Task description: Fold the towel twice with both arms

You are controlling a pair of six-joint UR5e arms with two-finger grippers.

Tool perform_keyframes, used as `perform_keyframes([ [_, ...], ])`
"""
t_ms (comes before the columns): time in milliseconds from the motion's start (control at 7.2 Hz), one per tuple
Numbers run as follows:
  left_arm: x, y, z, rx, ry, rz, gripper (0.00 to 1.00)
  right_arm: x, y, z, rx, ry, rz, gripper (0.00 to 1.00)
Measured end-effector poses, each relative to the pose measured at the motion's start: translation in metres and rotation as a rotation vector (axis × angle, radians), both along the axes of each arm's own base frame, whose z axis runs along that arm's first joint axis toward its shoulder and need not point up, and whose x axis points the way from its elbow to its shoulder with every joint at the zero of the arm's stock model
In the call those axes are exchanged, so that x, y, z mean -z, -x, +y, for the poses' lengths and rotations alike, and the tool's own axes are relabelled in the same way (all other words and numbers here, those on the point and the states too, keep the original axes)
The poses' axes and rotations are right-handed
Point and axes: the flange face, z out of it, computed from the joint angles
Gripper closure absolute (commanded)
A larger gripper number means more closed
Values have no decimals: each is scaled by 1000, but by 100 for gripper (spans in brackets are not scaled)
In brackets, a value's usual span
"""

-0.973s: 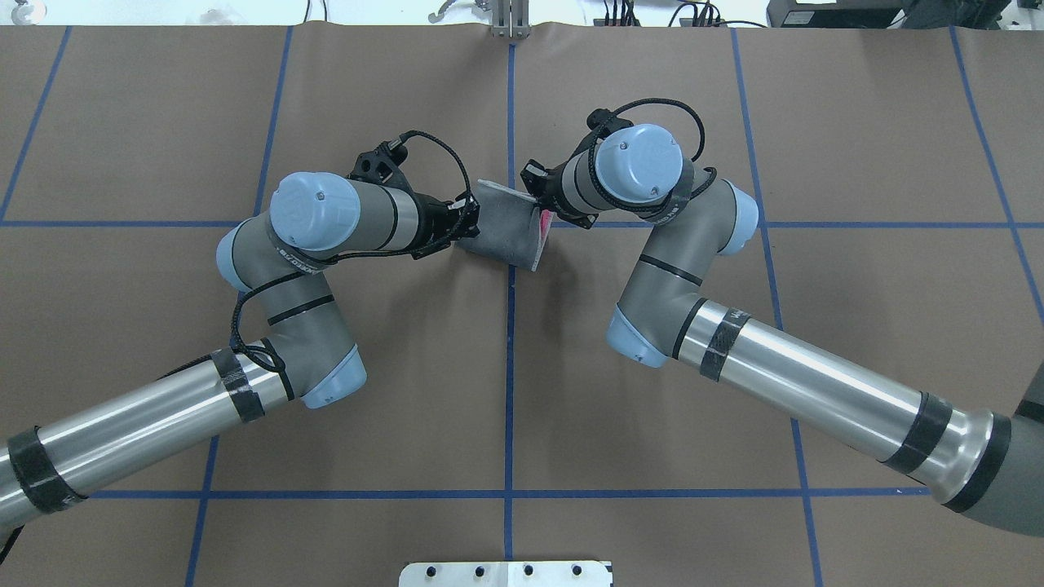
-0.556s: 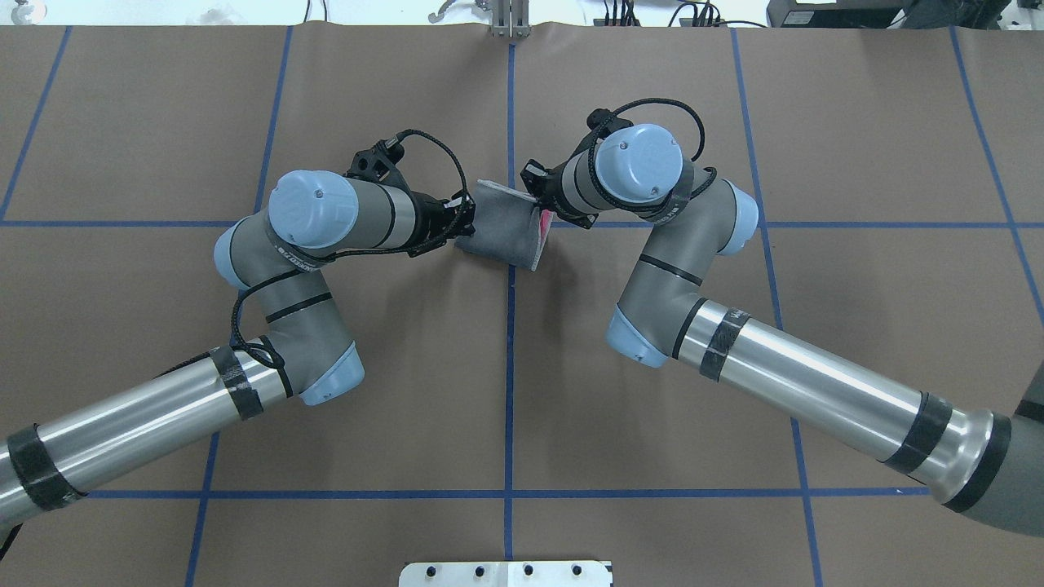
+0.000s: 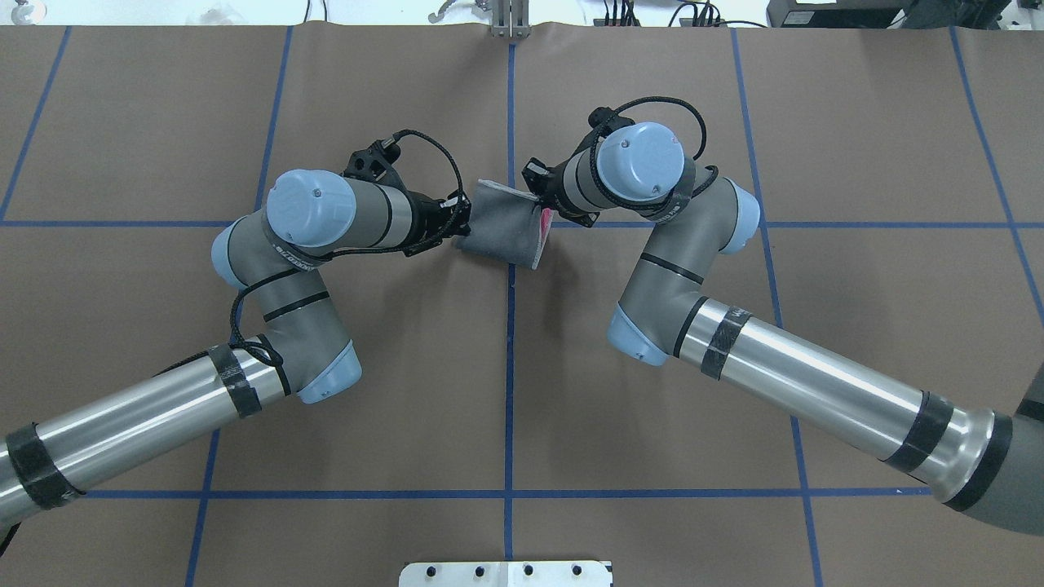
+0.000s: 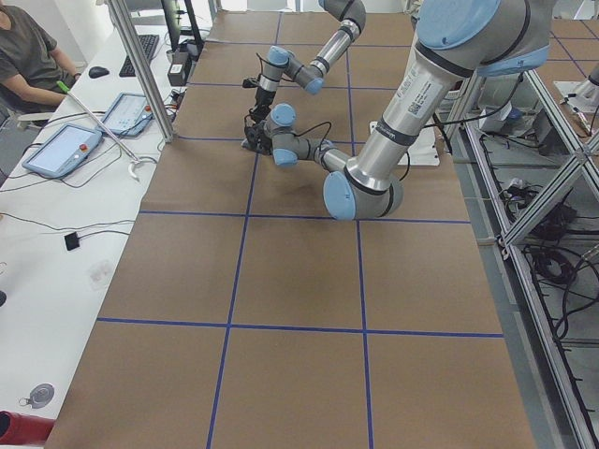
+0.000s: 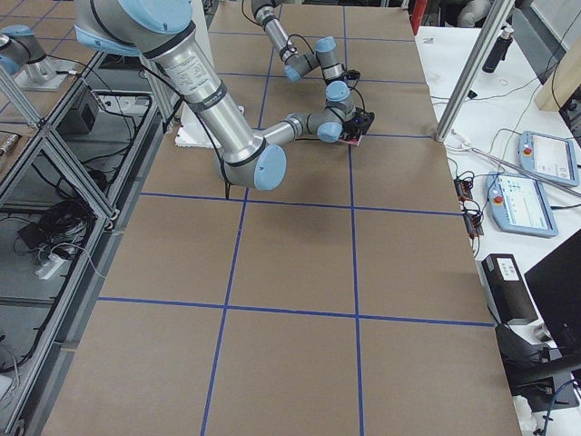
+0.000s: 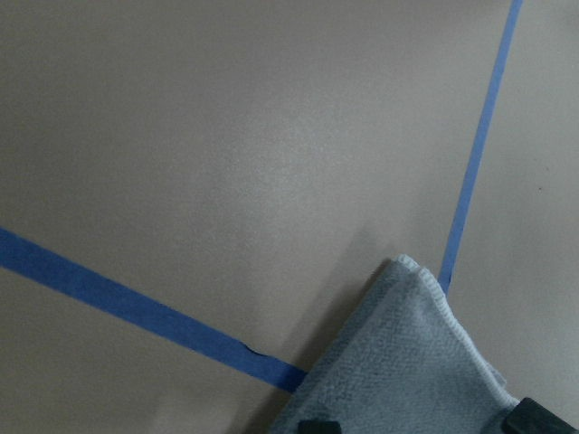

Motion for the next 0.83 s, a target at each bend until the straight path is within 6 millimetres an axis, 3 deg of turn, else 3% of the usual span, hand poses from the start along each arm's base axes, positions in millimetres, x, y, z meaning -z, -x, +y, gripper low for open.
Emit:
perform_keyframes([
  [556,-2,1,0,1,0,-2,100,-2,-4,-4,-5,1,2,100],
  [695,-3,1,0,1,0,-2,100,-3,-5,-5,-7,2,3,27],
  [834,-3,1,0,1,0,-3,100,-4,-7,-7,-10,2,5,0],
])
